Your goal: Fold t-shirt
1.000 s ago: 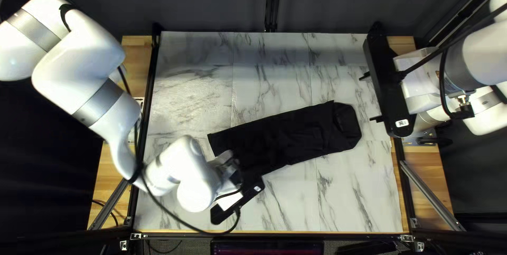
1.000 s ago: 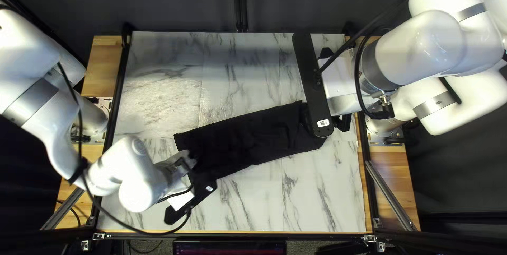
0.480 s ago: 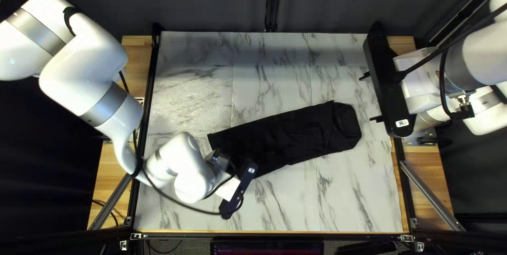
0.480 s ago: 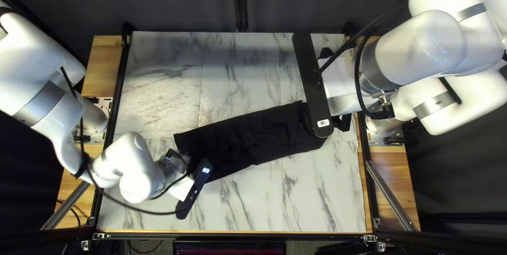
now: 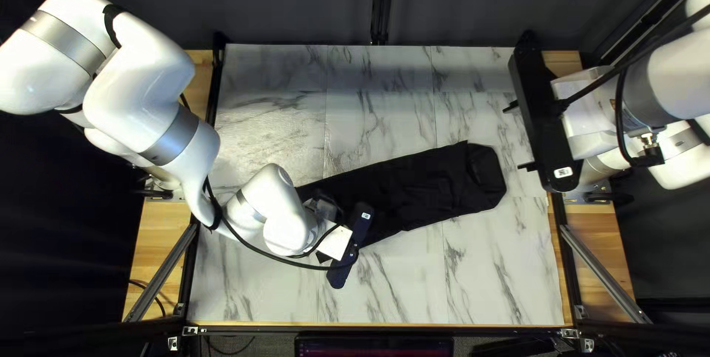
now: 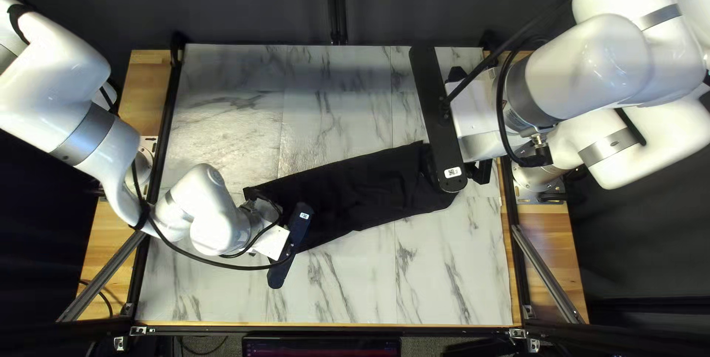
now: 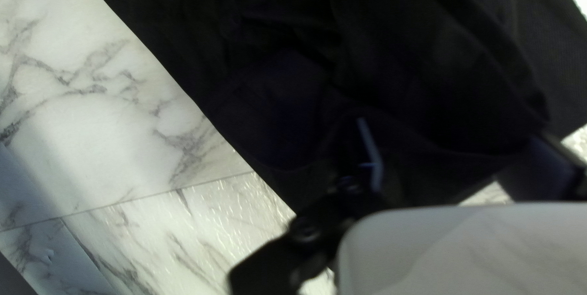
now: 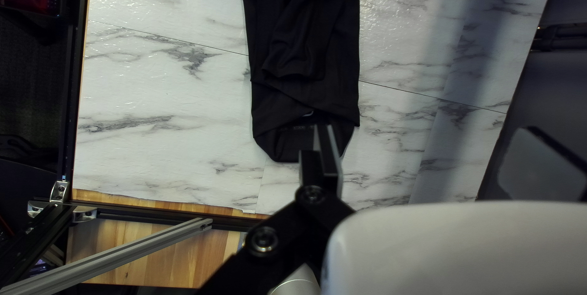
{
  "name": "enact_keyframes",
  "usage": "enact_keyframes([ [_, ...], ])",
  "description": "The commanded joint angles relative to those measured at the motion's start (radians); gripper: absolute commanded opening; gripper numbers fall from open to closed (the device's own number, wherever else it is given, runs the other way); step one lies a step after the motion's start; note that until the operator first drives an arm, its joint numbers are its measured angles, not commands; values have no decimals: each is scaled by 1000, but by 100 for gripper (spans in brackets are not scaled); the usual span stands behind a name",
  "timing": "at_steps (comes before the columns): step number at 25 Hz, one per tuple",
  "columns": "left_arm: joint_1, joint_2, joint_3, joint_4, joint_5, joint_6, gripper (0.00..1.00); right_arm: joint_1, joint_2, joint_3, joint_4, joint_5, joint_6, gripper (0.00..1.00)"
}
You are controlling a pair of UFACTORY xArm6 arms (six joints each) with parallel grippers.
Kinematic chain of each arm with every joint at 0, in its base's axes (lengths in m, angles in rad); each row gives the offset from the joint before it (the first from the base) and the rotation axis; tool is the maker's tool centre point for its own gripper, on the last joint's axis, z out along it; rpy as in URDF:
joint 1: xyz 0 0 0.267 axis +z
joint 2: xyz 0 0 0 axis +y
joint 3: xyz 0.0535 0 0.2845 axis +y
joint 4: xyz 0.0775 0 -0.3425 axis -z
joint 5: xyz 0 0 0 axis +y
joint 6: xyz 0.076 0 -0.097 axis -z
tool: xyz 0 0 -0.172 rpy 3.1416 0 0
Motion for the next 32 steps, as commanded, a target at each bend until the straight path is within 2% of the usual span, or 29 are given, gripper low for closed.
enact_keyframes([
  [1,0,-14,-23,4,23,21,0,0,0,0,0,0,0,100],
  [9,4,-62,-66,39,97,97,0,0,0,0,0,0,0,100],
  [13,6,-70,-86,80,105,202,0,0,0,0,0,0,0,100],
  [17,50,-91,-61,102,42,369,0,0,0,0,0,0,0,100],
  [19,94,-102,-33,95,-25,491,0,0,0,0,0,0,0,100],
  [25,183,-101,7,12,-187,836,1,0,0,0,0,0,0,100],
  [28,176,-86,-17,-15,-204,954,2,0,0,0,0,0,0,100],
  [32,149,-70,-43,-15,-203,1022,6,0,0,0,0,0,0,100],
])
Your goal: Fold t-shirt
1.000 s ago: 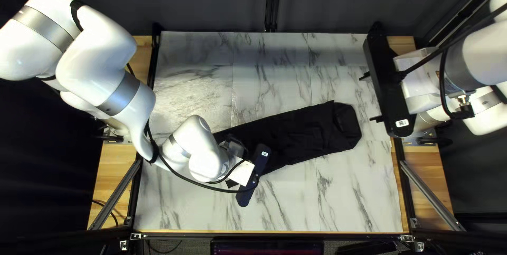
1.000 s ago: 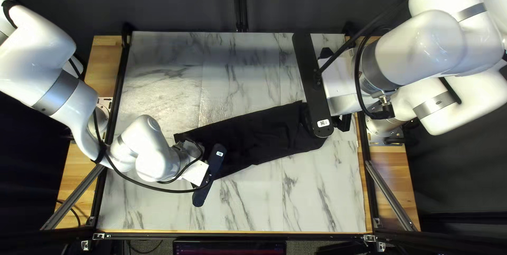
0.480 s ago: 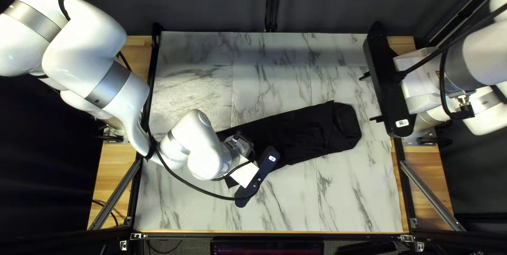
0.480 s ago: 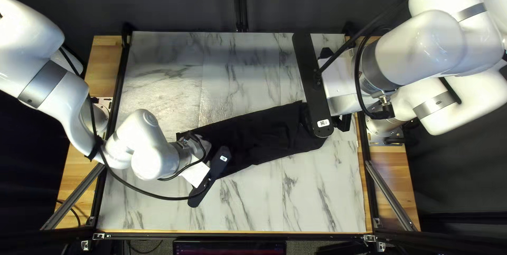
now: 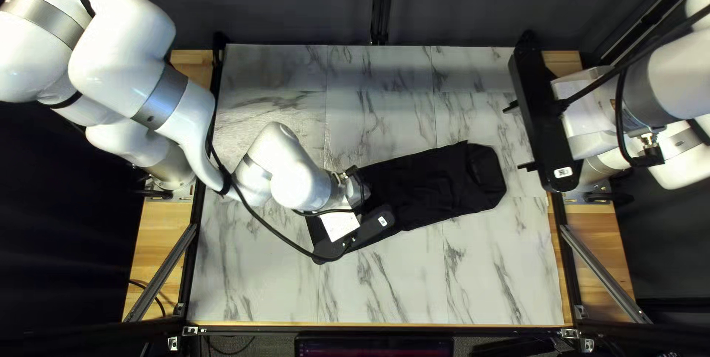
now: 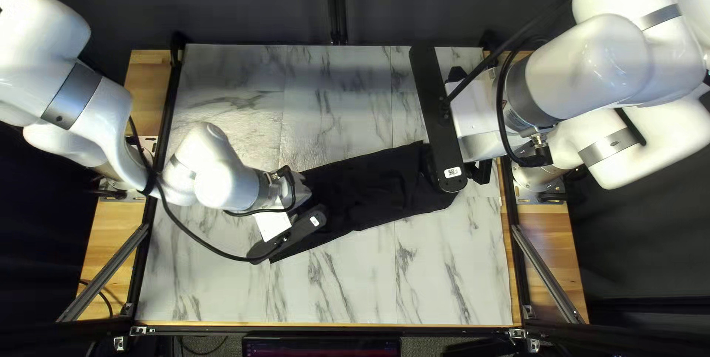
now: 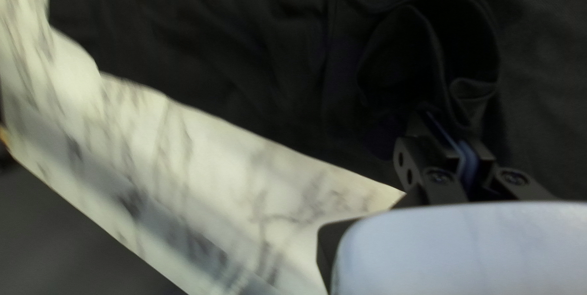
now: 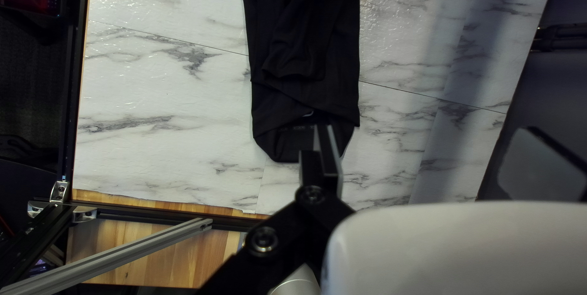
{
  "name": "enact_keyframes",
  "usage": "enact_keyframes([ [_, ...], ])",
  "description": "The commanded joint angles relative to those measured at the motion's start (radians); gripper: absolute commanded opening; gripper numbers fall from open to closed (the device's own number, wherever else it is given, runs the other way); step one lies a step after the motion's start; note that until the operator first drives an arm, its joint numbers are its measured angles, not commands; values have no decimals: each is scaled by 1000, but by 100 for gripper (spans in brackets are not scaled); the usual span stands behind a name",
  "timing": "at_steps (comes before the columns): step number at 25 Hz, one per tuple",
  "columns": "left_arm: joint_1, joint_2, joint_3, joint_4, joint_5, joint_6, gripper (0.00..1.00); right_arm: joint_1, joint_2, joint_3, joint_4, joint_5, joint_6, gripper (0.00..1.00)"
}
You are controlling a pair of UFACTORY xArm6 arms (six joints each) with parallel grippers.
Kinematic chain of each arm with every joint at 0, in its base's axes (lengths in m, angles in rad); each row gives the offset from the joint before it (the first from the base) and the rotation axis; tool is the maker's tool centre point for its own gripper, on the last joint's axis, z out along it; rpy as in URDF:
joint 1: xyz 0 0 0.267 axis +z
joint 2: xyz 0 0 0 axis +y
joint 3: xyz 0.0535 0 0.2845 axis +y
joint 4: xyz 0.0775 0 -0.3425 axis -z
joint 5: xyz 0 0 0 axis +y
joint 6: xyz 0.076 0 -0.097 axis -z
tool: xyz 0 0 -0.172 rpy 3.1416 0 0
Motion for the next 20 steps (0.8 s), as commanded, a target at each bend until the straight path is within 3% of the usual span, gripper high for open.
enact_keyframes([
  [1,-31,16,-27,-4,-7,76,6,0,0,0,0,0,0,100],
  [10,-94,-12,-23,51,24,66,6,0,0,0,0,0,0,100],
  [20,64,106,-29,-37,-106,276,7,0,0,0,0,0,0,100],
])
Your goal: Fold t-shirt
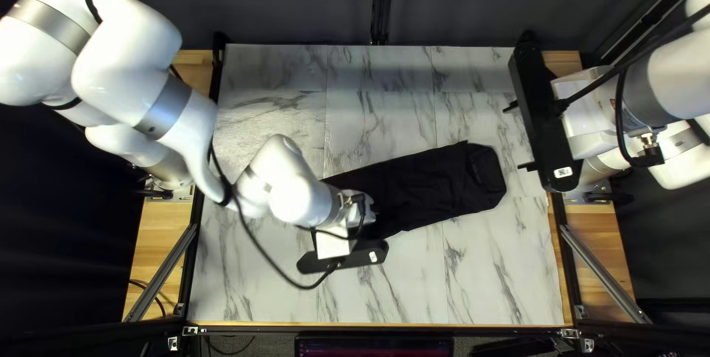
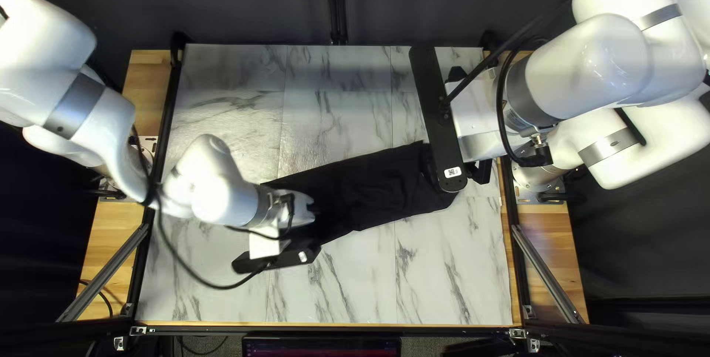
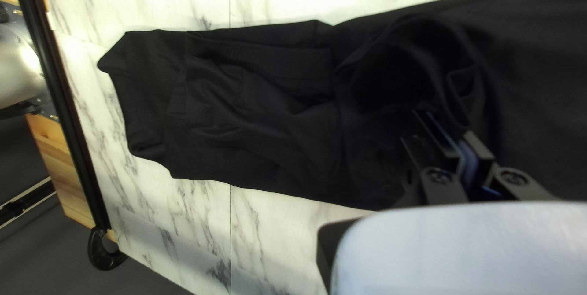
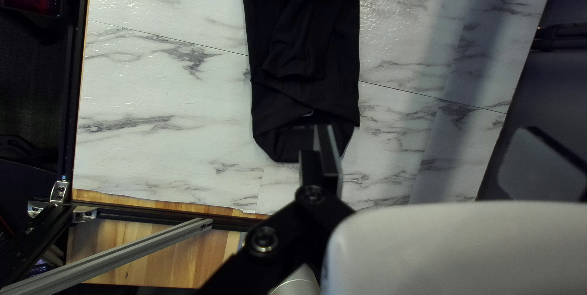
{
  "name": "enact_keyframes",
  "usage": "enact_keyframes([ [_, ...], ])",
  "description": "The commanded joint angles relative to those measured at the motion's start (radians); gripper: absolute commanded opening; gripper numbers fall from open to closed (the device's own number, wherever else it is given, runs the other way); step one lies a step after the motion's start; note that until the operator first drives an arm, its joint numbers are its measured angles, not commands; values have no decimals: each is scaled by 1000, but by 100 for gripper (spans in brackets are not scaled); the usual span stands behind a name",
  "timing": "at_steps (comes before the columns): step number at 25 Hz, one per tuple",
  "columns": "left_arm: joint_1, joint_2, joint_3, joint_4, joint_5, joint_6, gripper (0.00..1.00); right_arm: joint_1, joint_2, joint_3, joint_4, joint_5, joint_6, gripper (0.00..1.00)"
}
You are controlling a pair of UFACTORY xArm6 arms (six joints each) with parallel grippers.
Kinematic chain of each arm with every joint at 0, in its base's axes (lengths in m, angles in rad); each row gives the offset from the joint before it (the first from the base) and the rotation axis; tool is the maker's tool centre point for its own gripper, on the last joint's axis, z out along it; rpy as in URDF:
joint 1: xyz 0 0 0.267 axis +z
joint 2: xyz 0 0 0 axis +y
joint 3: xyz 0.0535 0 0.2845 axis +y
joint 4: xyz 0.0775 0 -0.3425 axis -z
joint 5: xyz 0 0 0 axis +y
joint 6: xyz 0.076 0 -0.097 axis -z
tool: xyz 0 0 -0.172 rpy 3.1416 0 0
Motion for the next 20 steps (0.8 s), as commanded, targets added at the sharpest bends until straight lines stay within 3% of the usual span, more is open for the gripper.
enact_keyframes([
  [1,68,41,-8,-30,-20,47,7,0,0,0,0,0,0,100],
  [3,93,49,-20,-40,-7,40,19,0,0,0,0,0,0,100],
  [4,108,62,-36,-44,3,33,59,0,0,0,0,0,0,100],
  [6,125,99,-77,-53,28,14,99,0,0,0,0,0,0,100],
  [12,108,133,-147,-8,131,-102,100,0,0,0,0,0,0,100],
  [16,35,75,-145,58,235,-243,100,0,0,0,0,0,0,100],
  [20,-26,92,-181,106,293,-339,100,0,0,0,0,0,0,100],
])
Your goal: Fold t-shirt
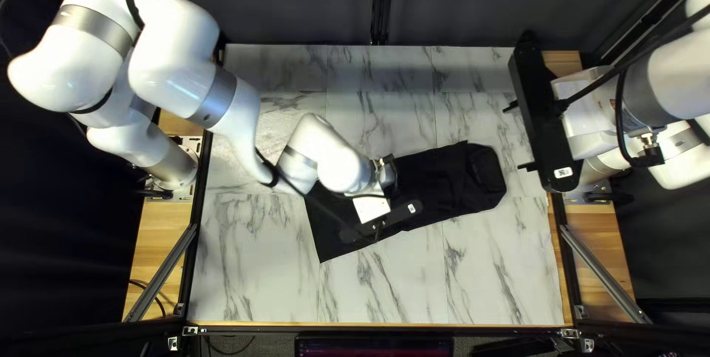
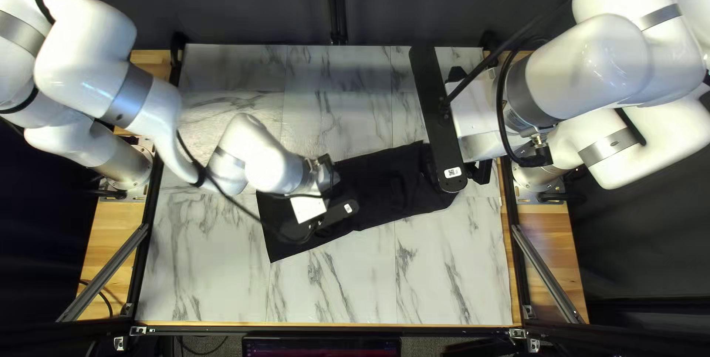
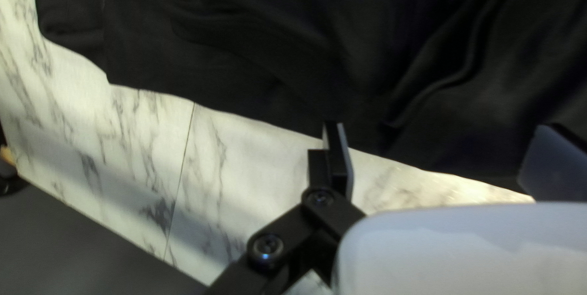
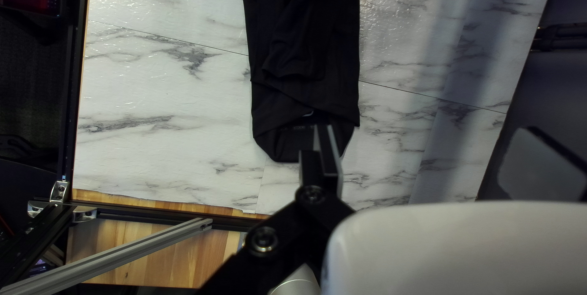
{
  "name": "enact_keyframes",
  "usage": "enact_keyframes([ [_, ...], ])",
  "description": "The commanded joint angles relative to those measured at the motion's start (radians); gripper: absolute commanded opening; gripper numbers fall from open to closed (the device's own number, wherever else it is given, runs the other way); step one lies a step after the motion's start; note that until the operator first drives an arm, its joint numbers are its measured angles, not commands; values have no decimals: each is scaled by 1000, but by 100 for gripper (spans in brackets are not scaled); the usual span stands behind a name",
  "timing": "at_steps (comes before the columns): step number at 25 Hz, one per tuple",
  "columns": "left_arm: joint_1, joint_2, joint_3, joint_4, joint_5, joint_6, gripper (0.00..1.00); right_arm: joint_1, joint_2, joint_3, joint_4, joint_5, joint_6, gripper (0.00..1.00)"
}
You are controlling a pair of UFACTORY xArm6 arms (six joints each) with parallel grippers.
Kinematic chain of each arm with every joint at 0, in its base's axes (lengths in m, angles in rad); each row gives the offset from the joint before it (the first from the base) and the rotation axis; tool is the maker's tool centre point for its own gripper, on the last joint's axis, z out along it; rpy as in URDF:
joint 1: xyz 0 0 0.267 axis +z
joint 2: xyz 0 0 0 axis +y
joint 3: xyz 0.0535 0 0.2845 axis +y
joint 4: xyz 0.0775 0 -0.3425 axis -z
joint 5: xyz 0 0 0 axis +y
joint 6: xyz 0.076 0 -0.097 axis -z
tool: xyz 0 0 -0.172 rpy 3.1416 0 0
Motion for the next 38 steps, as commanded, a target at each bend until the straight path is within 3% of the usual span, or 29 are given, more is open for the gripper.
enact_keyframes([
  [1,-65,22,-46,52,59,-92,100,0,0,0,0,0,0,100],
  [5,-80,87,-128,31,111,-25,100,0,0,0,0,0,0,100],
  [11,-120,217,-318,-27,313,145,100,0,0,0,0,0,0,100],
  [18,-153,294,-414,-40,464,228,100,0,0,0,0,0,0,100],
  [19,-155,298,-420,-41,479,237,96,0,0,0,0,0,0,100],
  [21,-156,299,-419,-43,497,246,76,0,0,0,0,0,0,100],
  [22,-155,297,-414,-43,502,247,72,0,0,0,0,0,0,100],
  [26,-150,293,-406,-50,518,254,32,0,0,0,0,0,0,100],
  [27,-149,297,-410,-51,522,260,28,0,0,0,0,0,0,100],
  [28,-147,307,-420,-55,529,273,14,0,0,0,0,0,0,100],
  [35,-130,361,-478,-77,561,359,8,0,0,0,0,0,0,100],
  [38,-131,369,-499,-84,579,382,13,0,0,0,0,0,0,100],
])
